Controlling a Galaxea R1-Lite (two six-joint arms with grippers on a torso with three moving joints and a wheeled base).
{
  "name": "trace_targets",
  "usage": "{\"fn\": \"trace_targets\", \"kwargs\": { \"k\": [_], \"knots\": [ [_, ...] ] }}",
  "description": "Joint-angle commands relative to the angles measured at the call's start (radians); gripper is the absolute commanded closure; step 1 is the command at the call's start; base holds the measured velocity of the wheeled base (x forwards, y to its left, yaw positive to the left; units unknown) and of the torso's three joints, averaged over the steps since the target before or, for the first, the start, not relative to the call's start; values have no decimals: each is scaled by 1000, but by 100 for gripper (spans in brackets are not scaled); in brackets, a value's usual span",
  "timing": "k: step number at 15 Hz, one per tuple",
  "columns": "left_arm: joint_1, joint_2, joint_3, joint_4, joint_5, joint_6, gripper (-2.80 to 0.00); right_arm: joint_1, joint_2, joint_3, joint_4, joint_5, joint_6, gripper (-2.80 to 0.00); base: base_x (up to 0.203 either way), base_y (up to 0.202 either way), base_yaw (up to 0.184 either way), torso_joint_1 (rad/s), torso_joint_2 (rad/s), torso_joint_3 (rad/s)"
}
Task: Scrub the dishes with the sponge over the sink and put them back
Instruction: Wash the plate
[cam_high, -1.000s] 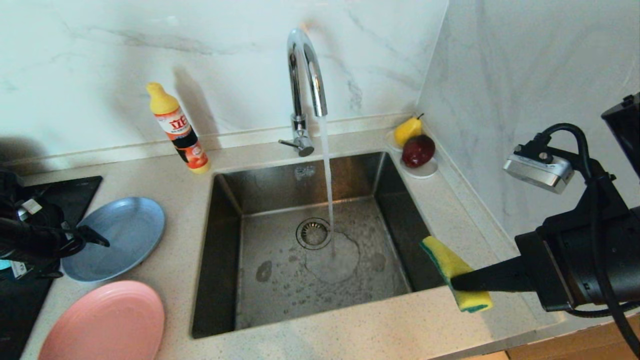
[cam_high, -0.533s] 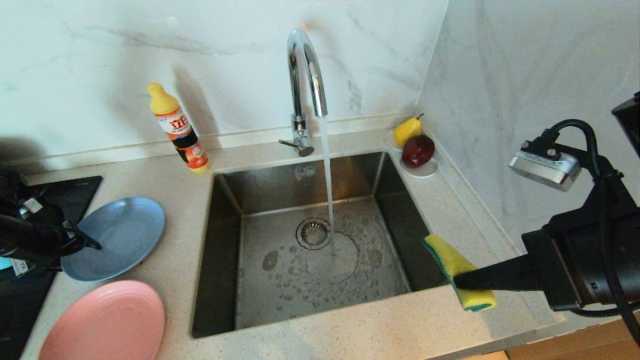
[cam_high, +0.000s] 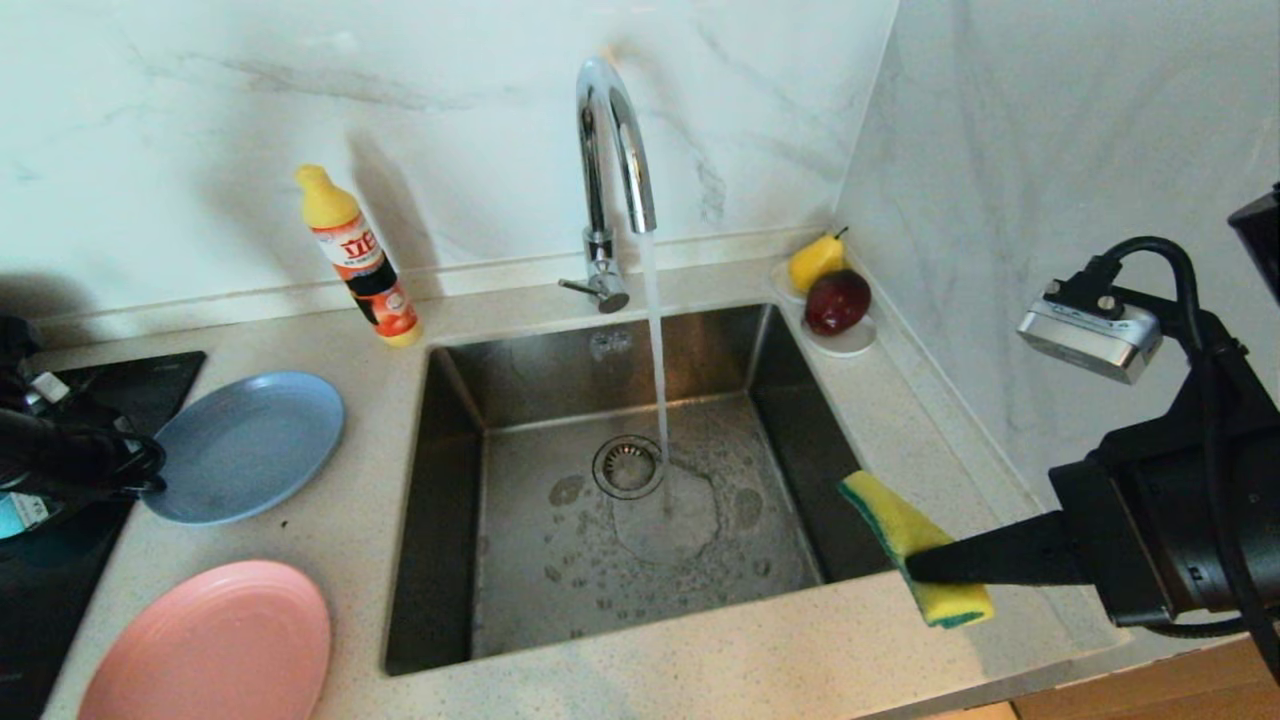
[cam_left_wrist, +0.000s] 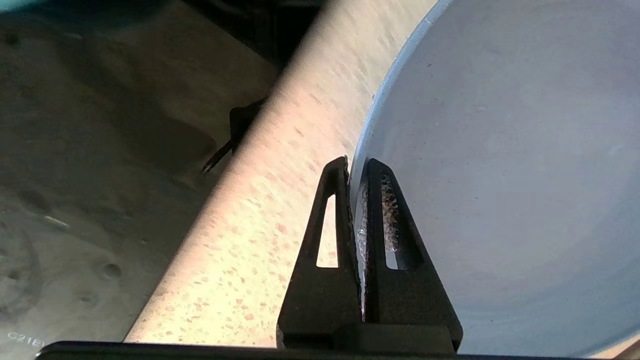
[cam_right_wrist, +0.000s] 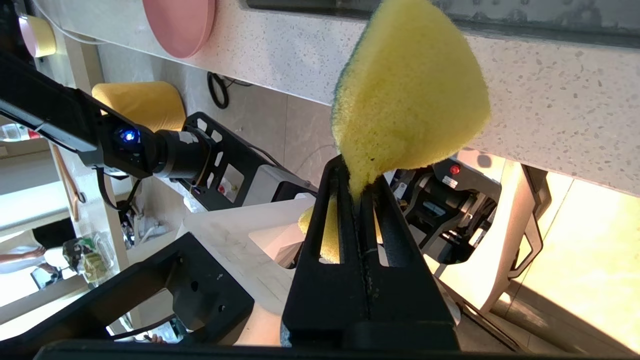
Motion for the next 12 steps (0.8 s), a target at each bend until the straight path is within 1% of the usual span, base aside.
{"fn": "trace_targets", "kwargs": {
  "k": [1,3,4,7,8,12],
  "knots": [
    [7,6,-20,1,1,-20,0,0,0,-1,3,2,2,0,0,0,0,0,0,0],
    [19,12,-46,1,6,-27,0,0,0,-1,3,2,2,0,0,0,0,0,0,0],
    [24,12,-63,0,7,-51,0,0,0,-1,3,2,2,0,0,0,0,0,0,0],
    [35,-3,-157,1,1,-196,0,0,9,-6,3,4,2,0,0,0,0,0,0,0],
    [36,-23,-181,3,-3,-227,0,0,10,-9,3,4,2,0,0,0,0,0,0,0],
    [35,-115,-203,10,-79,-263,0,0,12,-14,2,4,1,0,0,0,0,0,0,0]
  ]
}}
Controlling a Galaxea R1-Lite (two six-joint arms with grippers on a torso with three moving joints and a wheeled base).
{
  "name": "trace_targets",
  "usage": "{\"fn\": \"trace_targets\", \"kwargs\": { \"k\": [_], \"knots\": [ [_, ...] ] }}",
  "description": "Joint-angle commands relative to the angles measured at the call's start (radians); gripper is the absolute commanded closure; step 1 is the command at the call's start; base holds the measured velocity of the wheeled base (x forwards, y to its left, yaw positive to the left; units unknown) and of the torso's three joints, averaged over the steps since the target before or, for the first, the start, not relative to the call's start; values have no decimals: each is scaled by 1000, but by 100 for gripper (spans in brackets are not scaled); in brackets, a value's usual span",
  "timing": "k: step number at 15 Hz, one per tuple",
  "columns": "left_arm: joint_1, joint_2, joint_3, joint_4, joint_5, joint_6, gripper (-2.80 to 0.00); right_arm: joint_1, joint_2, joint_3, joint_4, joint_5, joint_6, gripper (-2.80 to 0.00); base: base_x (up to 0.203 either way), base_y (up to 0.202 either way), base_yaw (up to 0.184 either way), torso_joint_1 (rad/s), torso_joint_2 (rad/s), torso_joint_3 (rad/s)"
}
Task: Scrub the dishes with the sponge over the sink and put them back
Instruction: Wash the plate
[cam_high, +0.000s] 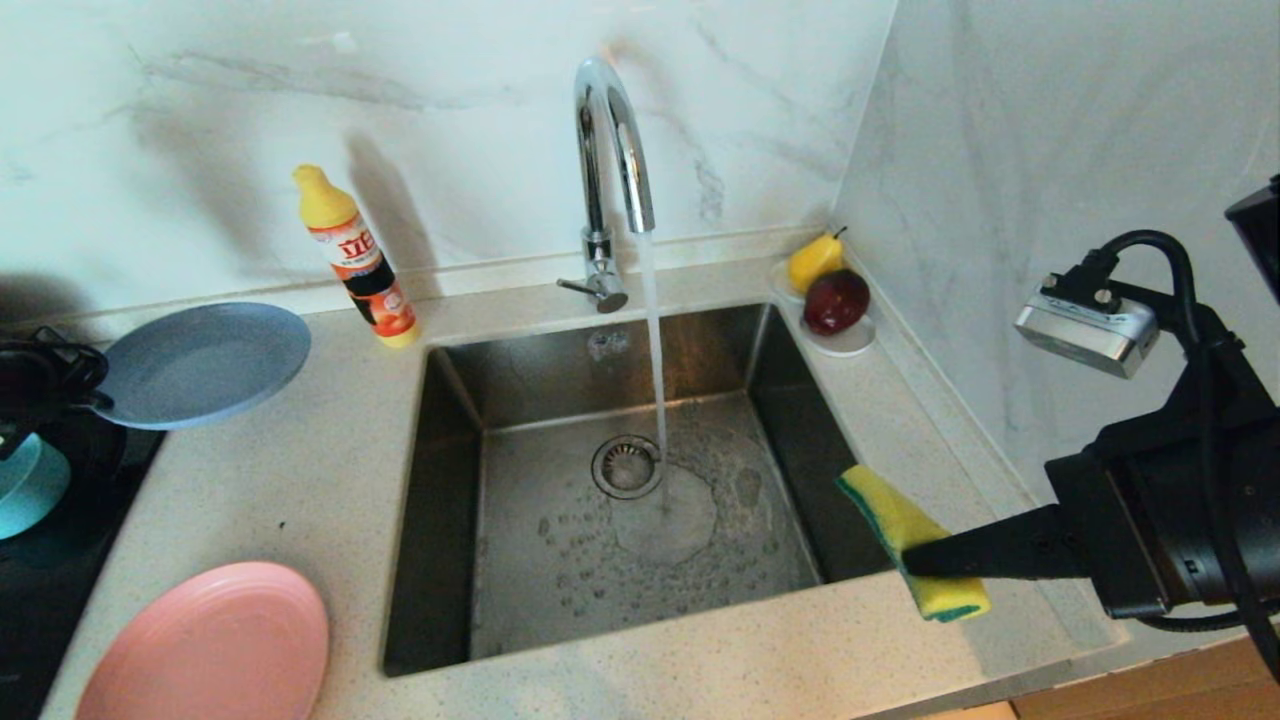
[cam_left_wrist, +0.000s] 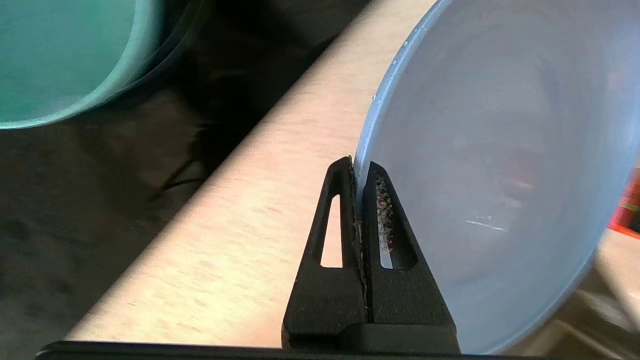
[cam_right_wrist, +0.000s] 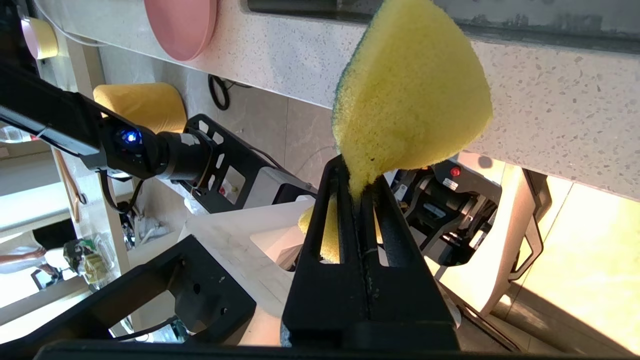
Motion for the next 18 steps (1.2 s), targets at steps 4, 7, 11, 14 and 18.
{"fn": "trace_targets", "kwargs": {
  "k": [4,7,11,14,18],
  "knots": [
    [-17,-183,-15,5,-74,-44,0,0,0,-3,3,0,2,0,0,0,0,0,0,0],
    [-131,-223,-16,12,-84,-42,0,0,1,-6,2,0,1,0,0,0,0,0,0,0],
    [-315,-224,-12,39,5,-14,0,0,5,-6,2,0,-1,0,0,0,0,0,0,0],
    [-447,-231,11,49,62,-9,0,0,7,-6,2,-1,-1,0,0,0,0,0,0,0],
    [-613,-250,52,53,126,-9,0,0,10,-6,2,-1,-1,0,0,0,0,0,0,0]
  ]
}}
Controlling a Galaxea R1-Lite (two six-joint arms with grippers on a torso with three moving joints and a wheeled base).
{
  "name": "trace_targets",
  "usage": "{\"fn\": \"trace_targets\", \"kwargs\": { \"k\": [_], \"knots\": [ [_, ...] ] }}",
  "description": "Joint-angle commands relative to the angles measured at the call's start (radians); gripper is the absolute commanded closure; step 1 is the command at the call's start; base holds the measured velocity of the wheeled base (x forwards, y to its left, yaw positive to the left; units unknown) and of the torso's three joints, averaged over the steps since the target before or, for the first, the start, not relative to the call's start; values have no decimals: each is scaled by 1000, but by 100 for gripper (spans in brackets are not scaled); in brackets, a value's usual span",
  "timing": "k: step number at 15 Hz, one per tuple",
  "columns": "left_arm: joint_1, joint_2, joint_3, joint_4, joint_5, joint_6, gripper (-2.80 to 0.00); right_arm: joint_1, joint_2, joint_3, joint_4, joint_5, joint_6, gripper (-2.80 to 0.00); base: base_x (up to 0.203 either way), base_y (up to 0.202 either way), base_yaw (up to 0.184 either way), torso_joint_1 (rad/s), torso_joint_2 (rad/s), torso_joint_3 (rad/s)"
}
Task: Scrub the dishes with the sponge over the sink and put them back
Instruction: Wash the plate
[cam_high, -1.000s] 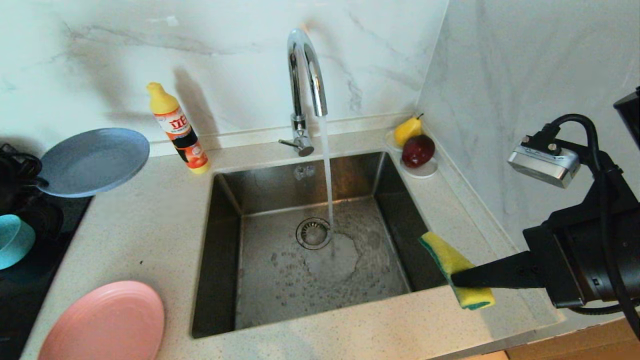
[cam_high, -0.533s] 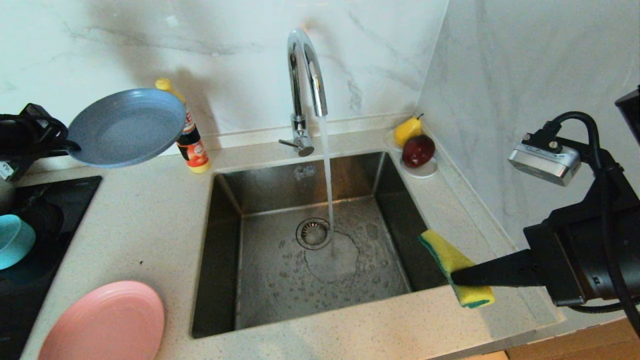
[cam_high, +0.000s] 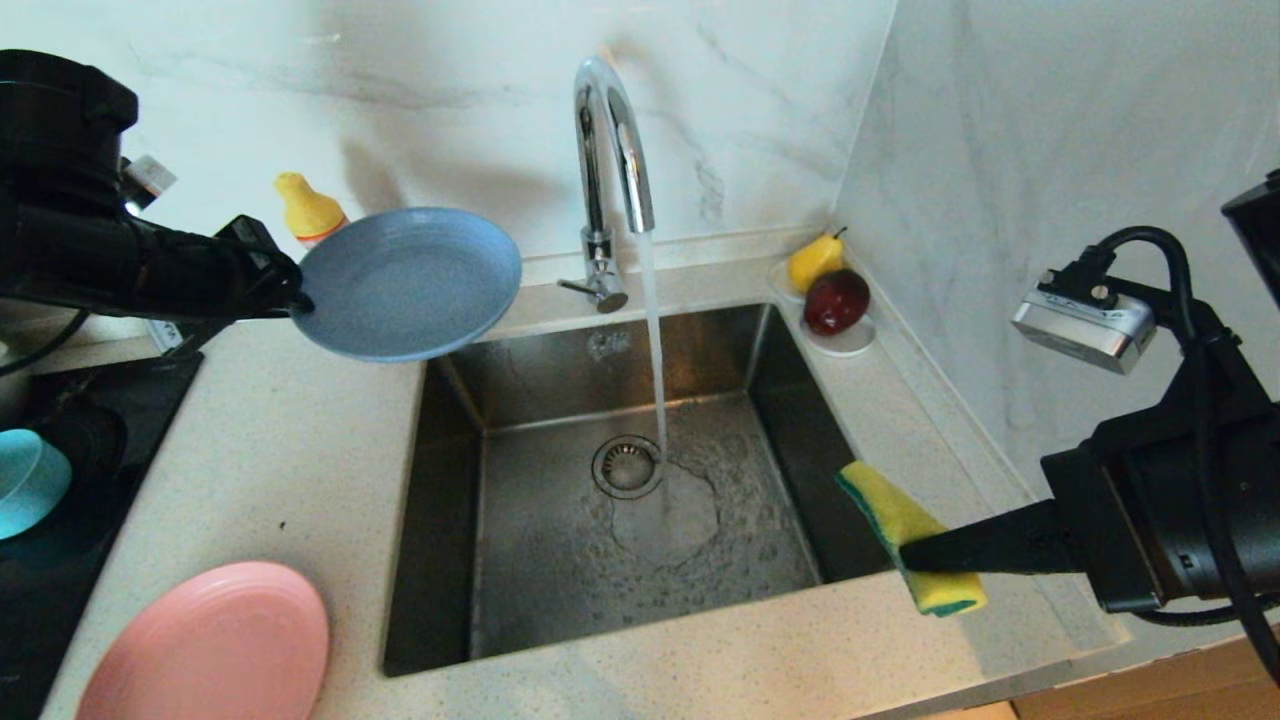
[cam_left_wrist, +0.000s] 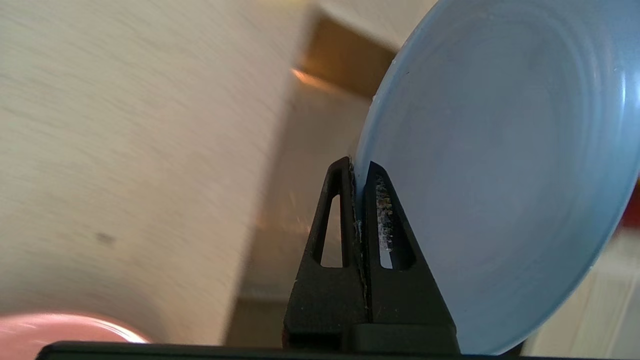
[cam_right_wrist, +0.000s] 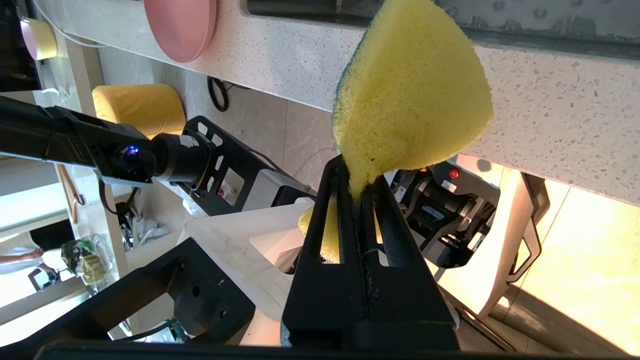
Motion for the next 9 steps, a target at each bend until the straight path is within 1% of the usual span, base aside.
{"fn": "trace_targets", "kwargs": {
  "k": [1,2,3,4,9],
  "knots": [
    [-101,-13,30,2,26,-5,0,0,4,0,3,2,3,0,0,0,0,0,0,0],
    [-143,-11,40,-1,55,-5,0,0,6,3,3,2,4,0,0,0,0,0,0,0],
    [-162,-5,41,-8,101,-7,0,0,6,4,3,2,4,0,0,0,0,0,0,0],
    [-164,-1,35,-12,117,-10,0,-1,3,8,3,2,3,0,0,0,0,0,0,0],
    [-194,-1,61,-9,119,-10,0,-3,4,14,3,2,4,0,0,0,0,0,0,0]
  ]
}}
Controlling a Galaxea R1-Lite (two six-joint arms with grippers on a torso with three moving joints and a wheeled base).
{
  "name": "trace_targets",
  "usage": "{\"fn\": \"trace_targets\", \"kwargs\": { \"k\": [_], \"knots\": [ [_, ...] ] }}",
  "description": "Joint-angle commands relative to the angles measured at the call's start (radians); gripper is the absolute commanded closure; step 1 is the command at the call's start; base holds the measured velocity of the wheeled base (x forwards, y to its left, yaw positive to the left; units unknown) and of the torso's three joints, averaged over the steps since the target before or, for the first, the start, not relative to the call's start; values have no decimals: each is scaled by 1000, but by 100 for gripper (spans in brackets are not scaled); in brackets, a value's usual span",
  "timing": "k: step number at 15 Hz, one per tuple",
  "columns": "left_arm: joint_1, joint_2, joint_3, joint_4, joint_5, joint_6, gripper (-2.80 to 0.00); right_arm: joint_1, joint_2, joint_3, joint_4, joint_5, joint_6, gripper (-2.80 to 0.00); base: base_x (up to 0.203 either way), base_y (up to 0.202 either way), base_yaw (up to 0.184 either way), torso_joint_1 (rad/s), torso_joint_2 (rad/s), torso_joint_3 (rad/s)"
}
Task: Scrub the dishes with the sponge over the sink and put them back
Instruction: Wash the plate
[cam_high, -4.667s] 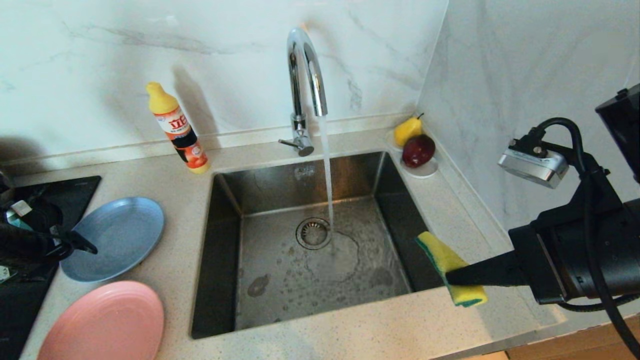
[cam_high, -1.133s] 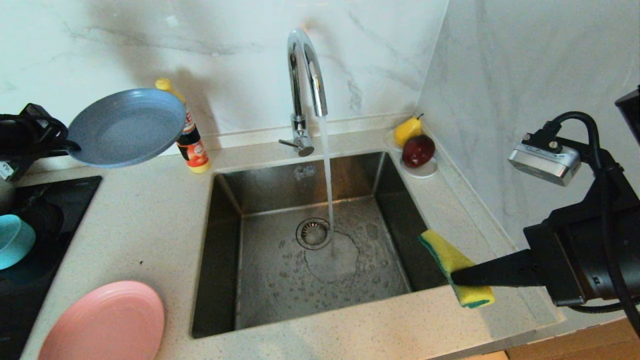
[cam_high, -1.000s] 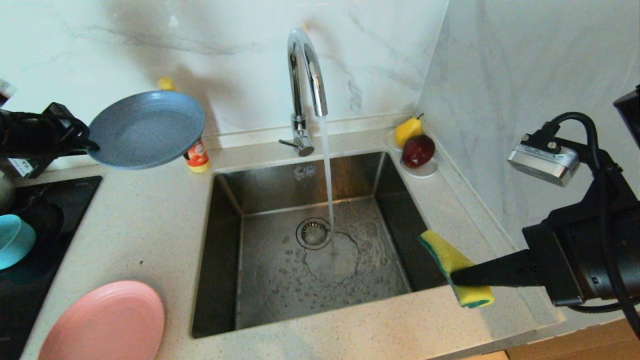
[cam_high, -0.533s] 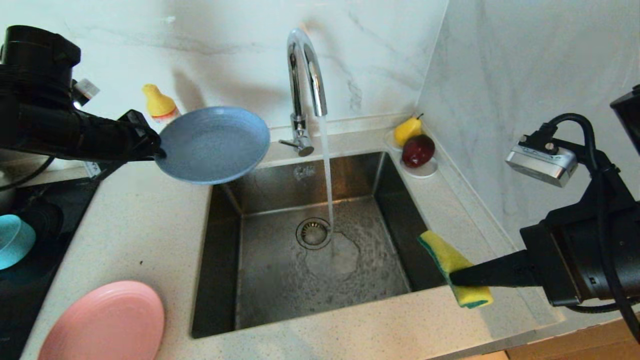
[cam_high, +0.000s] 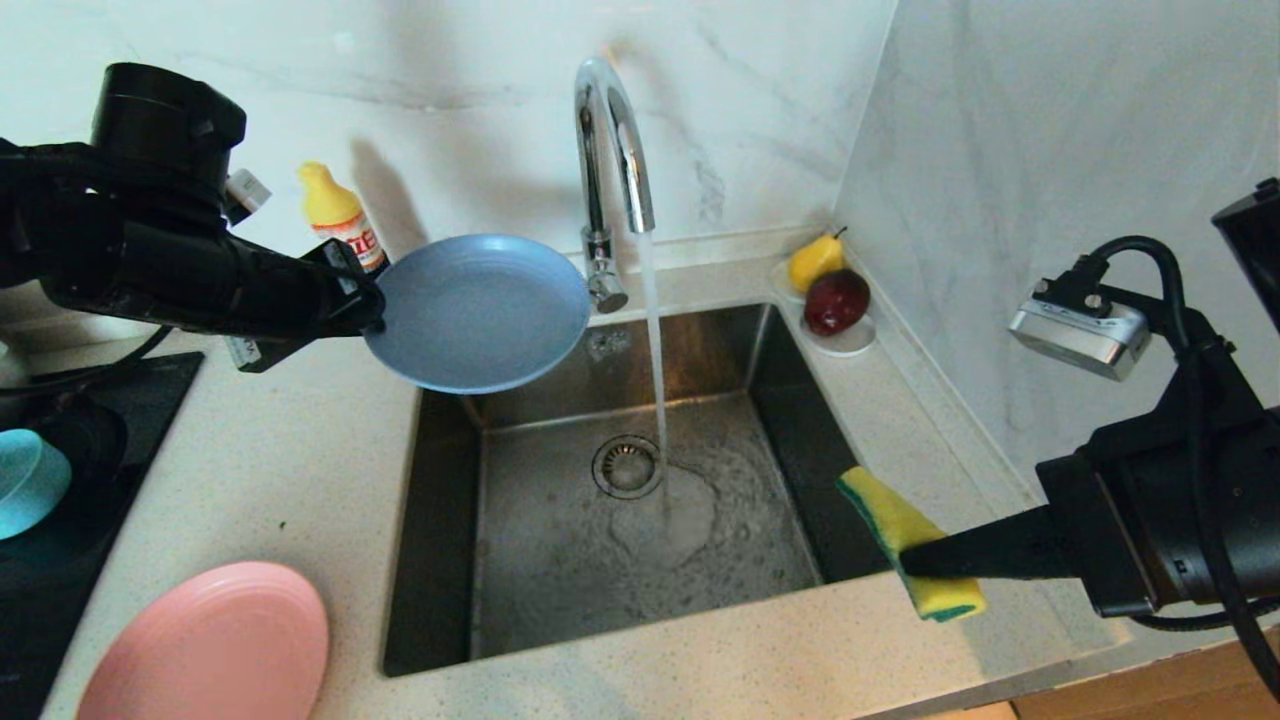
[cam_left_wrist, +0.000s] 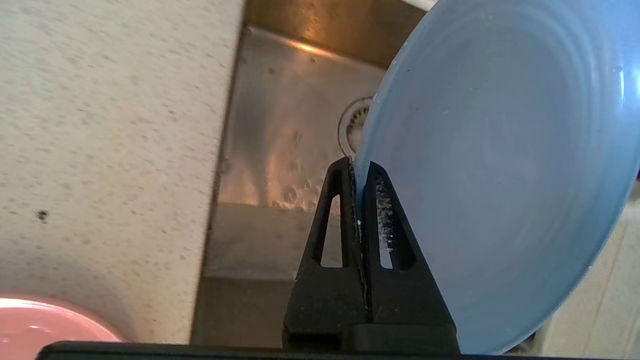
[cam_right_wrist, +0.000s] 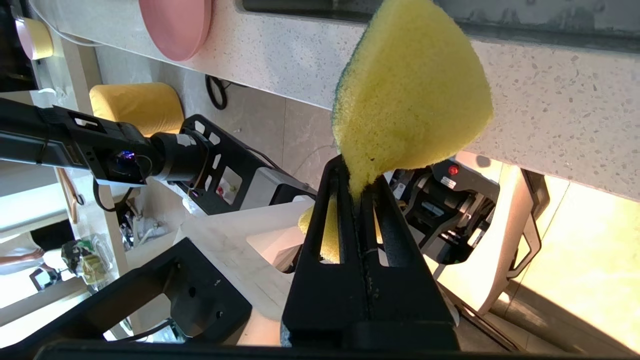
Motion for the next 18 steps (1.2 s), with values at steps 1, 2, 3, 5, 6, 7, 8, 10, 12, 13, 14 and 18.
{"fn": "trace_targets", "kwargs": {
  "k": [1,2,3,5,6,7,8,10,12,13,14,18],
  "knots": [
    [-33,3,27,2,1,-2,0,0,2,4,3,2,3,0,0,0,0,0,0,0],
    [-60,4,39,0,4,-2,0,0,4,5,3,2,3,0,0,0,0,0,0,0],
    [-89,12,46,-1,8,-2,0,0,4,7,3,2,3,0,0,0,0,0,0,0],
    [-146,38,49,-7,45,-19,0,-1,2,6,3,2,3,0,0,0,0,0,0,0],
    [-173,55,49,-18,72,-30,0,-3,1,5,3,2,3,0,0,0,0,0,0,0],
    [-196,65,49,-26,85,-38,0,-8,1,6,3,2,2,0,0,0,0,0,0,0],
    [-219,75,48,-29,90,-43,0,-15,1,9,3,2,2,0,0,0,0,0,0,0],
    [-260,100,38,-31,106,-45,0,-17,2,11,3,3,3,0,0,0,0,0,0,0],
    [-302,138,30,-59,146,-50,0,-17,4,15,1,3,2,0,0,0,0,0,0,0],
    [-323,156,25,-85,167,-53,0,-17,4,17,1,3,2,0,0,0,0,0,0,0],
    [-335,170,18,-99,178,-54,0,-17,4,17,3,3,2,0,0,0,0,0,0,0],
    [-383,215,-13,-102,179,-77,0,-17,4,16,2,3,0,0,0,0,0,0,0,0]
  ]
}}
